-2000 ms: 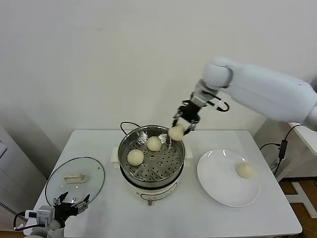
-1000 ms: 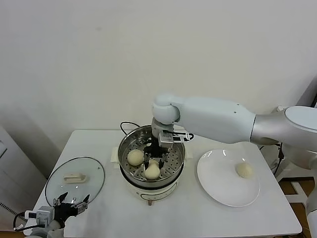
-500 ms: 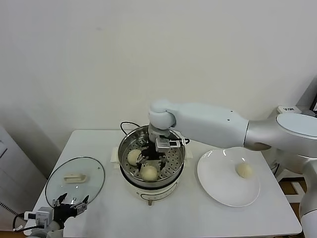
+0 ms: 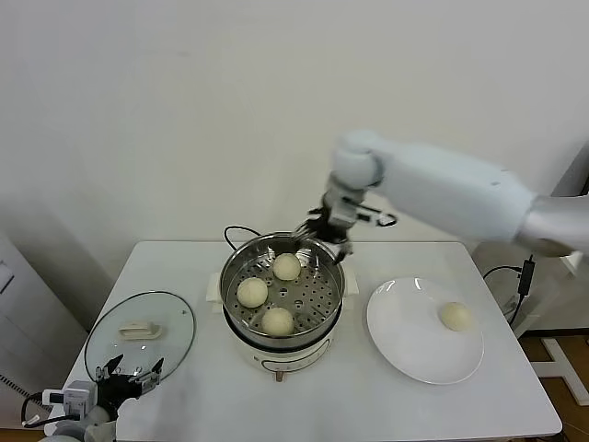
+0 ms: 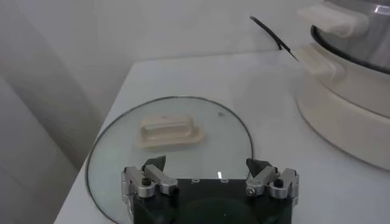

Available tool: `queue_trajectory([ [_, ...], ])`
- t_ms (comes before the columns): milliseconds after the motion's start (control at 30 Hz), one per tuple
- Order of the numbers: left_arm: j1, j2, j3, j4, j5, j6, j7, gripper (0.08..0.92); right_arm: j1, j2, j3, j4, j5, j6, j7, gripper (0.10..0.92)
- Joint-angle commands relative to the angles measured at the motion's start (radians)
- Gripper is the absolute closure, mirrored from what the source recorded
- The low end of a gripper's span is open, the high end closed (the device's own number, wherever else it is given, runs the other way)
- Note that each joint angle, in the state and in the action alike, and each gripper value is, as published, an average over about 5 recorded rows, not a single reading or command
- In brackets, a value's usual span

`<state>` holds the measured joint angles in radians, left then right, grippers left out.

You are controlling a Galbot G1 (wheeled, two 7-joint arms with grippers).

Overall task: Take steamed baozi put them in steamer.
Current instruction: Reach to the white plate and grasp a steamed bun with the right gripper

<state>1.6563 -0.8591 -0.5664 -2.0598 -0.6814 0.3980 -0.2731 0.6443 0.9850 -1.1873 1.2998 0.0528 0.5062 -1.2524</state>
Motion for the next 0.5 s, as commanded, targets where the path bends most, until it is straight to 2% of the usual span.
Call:
queue_trajectory([
  [33,-0.009,-0.002,0.000,-0.009,-0.002,0.004,-0.002,0.177,0.152,-0.374,-0.175,-0.028,0.160,-0.277,-0.016,0.203],
  [233,-0.007,-0.007,0.000,-0.018,0.001,0.009,-0.004,0.177,0.046,-0.488,-0.188,-0.076,0.183,-0.340,-0.008,0.203],
  [500,-0.002,-0.008,-0.008,-0.024,0.003,0.010,-0.007,0.177,-0.157,-0.499,-0.084,-0.170,0.099,-0.332,0.042,0.203],
])
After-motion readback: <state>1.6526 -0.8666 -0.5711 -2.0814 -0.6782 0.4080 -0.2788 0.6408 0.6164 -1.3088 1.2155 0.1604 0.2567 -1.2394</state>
